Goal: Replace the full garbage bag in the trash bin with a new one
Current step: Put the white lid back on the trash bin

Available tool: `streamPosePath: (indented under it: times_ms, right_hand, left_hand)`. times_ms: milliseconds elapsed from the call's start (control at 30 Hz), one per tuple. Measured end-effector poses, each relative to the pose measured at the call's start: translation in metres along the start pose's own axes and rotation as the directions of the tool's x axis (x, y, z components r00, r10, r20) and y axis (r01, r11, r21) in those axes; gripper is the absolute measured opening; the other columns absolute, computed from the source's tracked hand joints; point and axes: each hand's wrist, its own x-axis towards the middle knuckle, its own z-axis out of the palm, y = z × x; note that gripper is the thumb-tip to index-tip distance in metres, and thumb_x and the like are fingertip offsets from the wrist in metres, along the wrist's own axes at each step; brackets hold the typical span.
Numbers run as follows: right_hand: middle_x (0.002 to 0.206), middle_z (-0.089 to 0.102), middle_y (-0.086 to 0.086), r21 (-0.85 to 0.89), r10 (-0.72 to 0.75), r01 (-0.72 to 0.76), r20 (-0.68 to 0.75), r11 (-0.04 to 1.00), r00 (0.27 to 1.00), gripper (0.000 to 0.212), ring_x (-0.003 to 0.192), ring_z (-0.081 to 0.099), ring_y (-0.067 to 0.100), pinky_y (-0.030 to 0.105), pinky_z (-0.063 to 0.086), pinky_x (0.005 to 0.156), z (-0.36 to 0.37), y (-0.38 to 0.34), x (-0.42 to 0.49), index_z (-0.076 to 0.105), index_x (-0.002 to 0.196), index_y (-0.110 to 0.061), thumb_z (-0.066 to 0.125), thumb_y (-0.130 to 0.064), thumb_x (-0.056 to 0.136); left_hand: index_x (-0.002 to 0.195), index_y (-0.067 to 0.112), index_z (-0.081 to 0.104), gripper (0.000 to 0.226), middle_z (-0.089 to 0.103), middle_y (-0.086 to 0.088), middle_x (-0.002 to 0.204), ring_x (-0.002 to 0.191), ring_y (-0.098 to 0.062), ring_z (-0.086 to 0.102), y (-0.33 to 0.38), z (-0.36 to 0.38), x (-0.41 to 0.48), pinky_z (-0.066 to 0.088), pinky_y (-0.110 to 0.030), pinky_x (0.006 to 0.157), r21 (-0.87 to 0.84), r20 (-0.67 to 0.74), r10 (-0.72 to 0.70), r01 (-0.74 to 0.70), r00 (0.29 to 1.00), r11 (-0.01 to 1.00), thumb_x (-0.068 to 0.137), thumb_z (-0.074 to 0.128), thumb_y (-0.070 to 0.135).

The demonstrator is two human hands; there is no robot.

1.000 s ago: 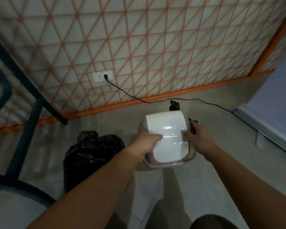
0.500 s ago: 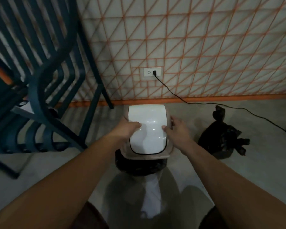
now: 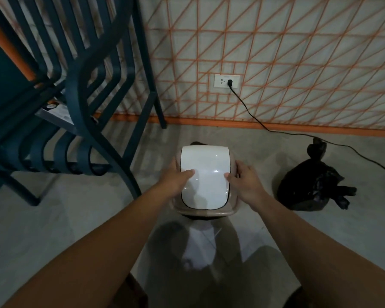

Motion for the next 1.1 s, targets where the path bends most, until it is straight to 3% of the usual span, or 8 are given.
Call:
streamPosePath:
  times_ms: [100, 233, 433, 567, 767, 933, 1033, 1100]
  right_hand:
    - [0.131, 0.055, 0.011, 0.098, 0.012, -0.014, 0.022, 0.995, 1.0, 0.054, 0.122, 0.051, 0.029, 0.049, 0.042, 0.104, 0.004, 0.005, 0.0, 0.046, 0.136, -0.015, 0.061, -0.032, 0.088]
    - [0.145, 0.042, 0.007, 0.176, 0.014, -0.017, 0.021, 0.984, 1.0, 0.064, 0.132, 0.043, 0.026, 0.05, 0.037, 0.109, 0.01, 0.003, 0.001, 0.032, 0.145, -0.021, 0.055, -0.046, 0.09]
    - [0.154, 0.029, 0.001, 0.149, -0.026, 0.024, 0.009, 0.989, 1.0, 0.061, 0.139, 0.034, 0.022, 0.044, 0.028, 0.115, 0.019, 0.011, 0.01, 0.015, 0.151, -0.028, 0.038, -0.045, 0.098]
    - [0.138, 0.049, 0.002, 0.226, 0.009, -0.012, 0.017, 0.974, 1.0, 0.046, 0.124, 0.05, 0.02, 0.035, 0.039, 0.101, 0.023, 0.022, 0.02, 0.036, 0.141, -0.022, 0.035, -0.041, 0.099]
    - [0.141, 0.045, 0.013, 0.279, 0.061, -0.06, 0.005, 0.958, 0.998, 0.051, 0.13, 0.045, 0.028, 0.049, 0.034, 0.112, 0.032, 0.03, 0.035, 0.044, 0.138, -0.014, 0.033, -0.045, 0.099]
    - [0.137, 0.051, 0.012, 0.314, 0.013, -0.014, 0.007, 0.949, 1.0, 0.047, 0.126, 0.049, 0.024, 0.046, 0.038, 0.109, 0.031, 0.026, 0.03, 0.048, 0.134, -0.014, 0.035, -0.043, 0.099]
    - [0.132, 0.055, 0.001, 0.376, -0.043, 0.037, 0.01, 0.926, 0.999, 0.041, 0.118, 0.054, 0.01, 0.029, 0.046, 0.099, 0.032, 0.029, 0.012, 0.045, 0.132, -0.022, 0.041, -0.042, 0.096]
    - [0.137, 0.049, -0.002, 0.318, -0.068, 0.071, -0.021, 0.945, 0.997, 0.057, 0.124, 0.049, 0.013, 0.033, 0.045, 0.102, 0.04, 0.038, -0.005, 0.034, 0.141, -0.025, 0.049, -0.048, 0.091]
  left_hand:
    - [0.141, 0.033, 0.032, 0.061, 0.048, 0.002, 0.14, 0.121, -0.023, 0.049, -0.007, 0.006, 0.002, 0.042, -0.045, 0.102, -0.012, -0.037, 0.058, -0.059, 0.998, 0.998, 0.086, 0.056, 0.048]
    - [0.142, 0.038, 0.028, 0.068, 0.044, 0.001, 0.142, 0.125, -0.027, 0.045, -0.016, 0.011, 0.009, 0.037, -0.054, 0.105, -0.061, -0.064, 0.03, -0.034, 0.997, 0.998, 0.082, 0.042, 0.067]
    - [0.147, 0.032, 0.023, 0.066, 0.038, -0.005, 0.148, 0.132, -0.03, 0.039, -0.031, 0.015, 0.025, 0.032, -0.054, 0.11, -0.057, -0.08, -0.015, 0.01, 0.997, 0.998, 0.09, 0.025, 0.065]
    - [0.144, 0.028, 0.031, 0.07, 0.041, -0.007, 0.145, 0.132, -0.029, 0.04, -0.039, 0.016, 0.039, 0.032, -0.053, 0.11, -0.018, -0.13, 0.031, -0.034, 0.991, 0.999, 0.087, 0.025, 0.068]
    - [0.144, 0.032, 0.031, 0.093, 0.04, -0.002, 0.146, 0.13, -0.025, 0.041, -0.051, 0.018, 0.051, 0.033, -0.052, 0.11, -0.18, -0.086, -0.005, -0.01, 0.996, 0.984, 0.066, 0.031, 0.084]
    - [0.142, 0.029, 0.036, 0.073, 0.044, -0.003, 0.143, 0.127, -0.024, 0.044, -0.053, 0.017, 0.054, 0.036, -0.051, 0.109, -0.242, -0.089, 0.007, -0.028, 0.996, 0.97, 0.083, 0.035, 0.072]
    - [0.141, 0.029, 0.038, 0.069, 0.046, -0.003, 0.141, 0.125, -0.026, 0.045, -0.057, 0.026, 0.05, 0.036, -0.052, 0.107, -0.269, -0.158, -0.008, -0.035, 0.987, 0.962, 0.085, 0.035, 0.069]
    - [0.139, 0.03, 0.04, 0.068, 0.046, -0.002, 0.14, 0.125, -0.026, 0.045, -0.055, 0.031, 0.05, 0.036, -0.052, 0.107, -0.252, -0.201, -0.001, -0.051, 0.979, 0.966, 0.085, 0.033, 0.07]
